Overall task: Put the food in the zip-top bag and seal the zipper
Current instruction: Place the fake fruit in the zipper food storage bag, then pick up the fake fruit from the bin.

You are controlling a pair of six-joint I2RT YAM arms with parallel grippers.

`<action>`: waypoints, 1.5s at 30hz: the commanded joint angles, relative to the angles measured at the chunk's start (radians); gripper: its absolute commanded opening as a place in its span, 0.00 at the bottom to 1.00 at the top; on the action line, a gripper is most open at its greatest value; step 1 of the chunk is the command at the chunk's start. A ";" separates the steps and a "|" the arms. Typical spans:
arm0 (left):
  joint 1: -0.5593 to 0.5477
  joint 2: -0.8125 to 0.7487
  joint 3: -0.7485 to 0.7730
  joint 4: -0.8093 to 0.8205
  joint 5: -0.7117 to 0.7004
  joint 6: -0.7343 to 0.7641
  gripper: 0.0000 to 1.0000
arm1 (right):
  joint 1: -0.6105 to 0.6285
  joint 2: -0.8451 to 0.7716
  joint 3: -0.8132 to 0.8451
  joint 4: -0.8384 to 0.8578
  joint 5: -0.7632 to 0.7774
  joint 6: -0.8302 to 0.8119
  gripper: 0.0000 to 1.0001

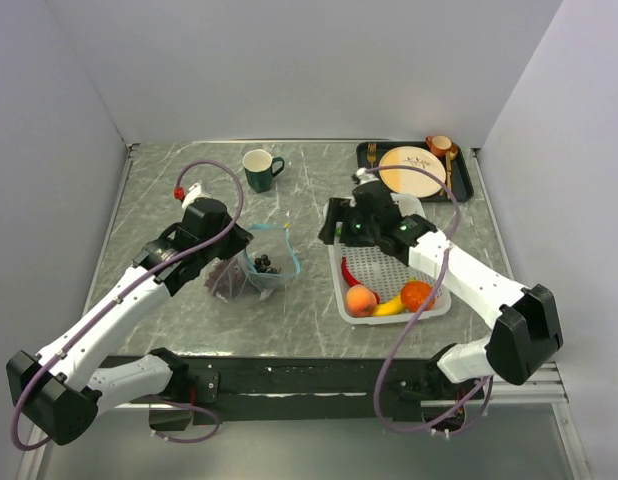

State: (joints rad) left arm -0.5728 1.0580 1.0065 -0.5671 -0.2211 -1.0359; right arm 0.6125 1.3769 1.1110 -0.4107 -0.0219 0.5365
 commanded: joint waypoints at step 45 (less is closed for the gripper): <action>-0.002 0.017 0.003 0.013 -0.009 0.043 0.01 | -0.103 -0.081 -0.303 -0.224 -0.248 -0.127 0.62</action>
State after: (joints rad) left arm -0.5728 1.0904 1.0027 -0.5663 -0.2249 -1.0065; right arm 0.5018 1.3067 0.8097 -0.6434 -0.2554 0.4217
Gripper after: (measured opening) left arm 0.028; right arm 0.719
